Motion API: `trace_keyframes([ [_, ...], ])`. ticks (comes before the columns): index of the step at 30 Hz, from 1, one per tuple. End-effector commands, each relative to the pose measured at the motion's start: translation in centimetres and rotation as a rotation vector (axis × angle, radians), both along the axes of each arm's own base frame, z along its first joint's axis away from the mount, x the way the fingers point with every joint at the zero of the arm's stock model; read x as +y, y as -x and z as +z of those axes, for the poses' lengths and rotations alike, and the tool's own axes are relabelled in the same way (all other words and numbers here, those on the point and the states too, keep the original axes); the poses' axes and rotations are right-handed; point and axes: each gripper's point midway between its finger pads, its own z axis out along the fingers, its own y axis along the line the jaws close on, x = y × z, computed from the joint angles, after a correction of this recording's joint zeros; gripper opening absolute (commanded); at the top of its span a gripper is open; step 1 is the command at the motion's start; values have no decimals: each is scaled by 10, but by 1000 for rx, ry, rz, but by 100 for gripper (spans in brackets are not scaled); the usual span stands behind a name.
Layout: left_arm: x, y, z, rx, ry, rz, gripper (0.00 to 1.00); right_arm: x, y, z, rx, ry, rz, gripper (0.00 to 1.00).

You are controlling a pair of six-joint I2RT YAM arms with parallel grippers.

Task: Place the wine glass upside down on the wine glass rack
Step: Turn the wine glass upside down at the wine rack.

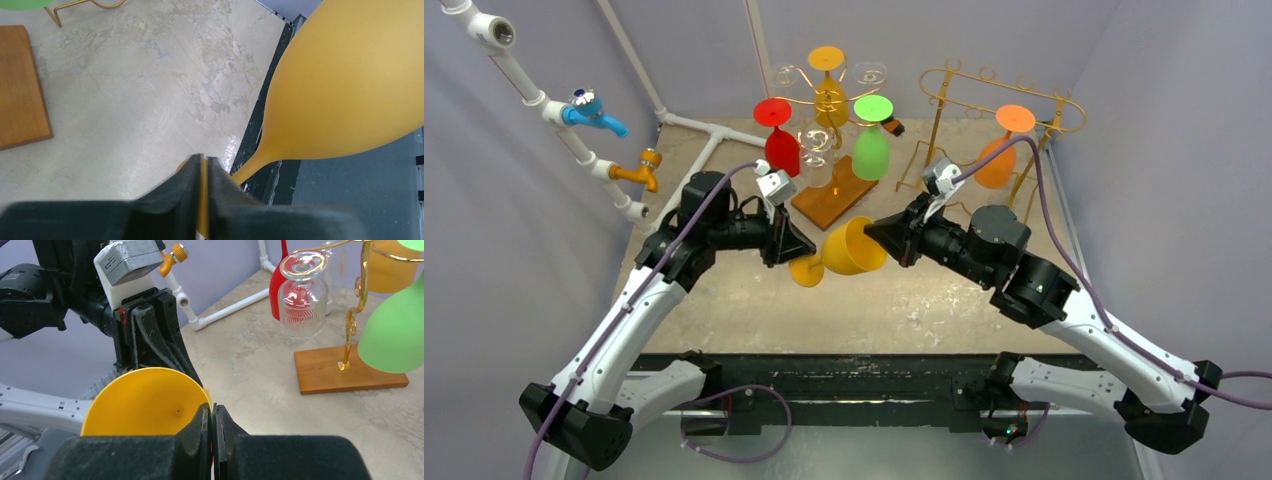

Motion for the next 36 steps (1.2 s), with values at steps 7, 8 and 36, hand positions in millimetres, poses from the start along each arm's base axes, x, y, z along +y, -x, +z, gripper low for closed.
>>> trace_keyframes([
  [7, 4, 3, 18, 71, -8, 54, 73, -16, -6, 22, -117, -2, -124, 0],
  [8, 6, 5, 24, 24, -8, 48, 76, -18, -6, 22, -122, 5, -126, 0],
  [36, -2, 21, 37, 64, 135, 27, 80, -17, 1, 76, -198, -164, -104, 0],
])
